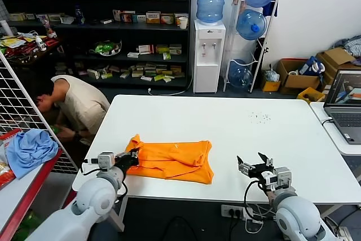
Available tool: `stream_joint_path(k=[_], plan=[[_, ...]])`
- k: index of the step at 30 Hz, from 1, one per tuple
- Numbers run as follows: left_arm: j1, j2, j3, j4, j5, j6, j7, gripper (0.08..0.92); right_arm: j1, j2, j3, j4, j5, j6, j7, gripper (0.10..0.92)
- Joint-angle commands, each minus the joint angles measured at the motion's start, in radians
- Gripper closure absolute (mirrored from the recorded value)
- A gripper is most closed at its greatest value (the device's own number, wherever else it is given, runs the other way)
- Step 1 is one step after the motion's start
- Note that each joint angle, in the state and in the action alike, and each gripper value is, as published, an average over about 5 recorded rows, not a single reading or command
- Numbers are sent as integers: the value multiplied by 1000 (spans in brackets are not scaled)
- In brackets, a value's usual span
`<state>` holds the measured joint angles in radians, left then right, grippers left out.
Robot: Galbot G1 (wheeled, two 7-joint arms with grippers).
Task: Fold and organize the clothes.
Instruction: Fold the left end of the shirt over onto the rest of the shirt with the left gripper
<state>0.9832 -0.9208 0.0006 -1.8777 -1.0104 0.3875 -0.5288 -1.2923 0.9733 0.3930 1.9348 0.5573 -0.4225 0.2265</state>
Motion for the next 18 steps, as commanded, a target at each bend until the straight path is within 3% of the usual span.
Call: stream_joint_path(k=[1,9,18], plan=[[-89,-253,91,88,10,-18,-55,886,23,47,34,-89,-113,137,3,203],[-146,-396,115,206,48,-26,-68,886,59,76,30,-142,-127,150,3,203],[-143,-369,208,210,43,2,-19,886,74,71,30,-158,-108,144,2,203]])
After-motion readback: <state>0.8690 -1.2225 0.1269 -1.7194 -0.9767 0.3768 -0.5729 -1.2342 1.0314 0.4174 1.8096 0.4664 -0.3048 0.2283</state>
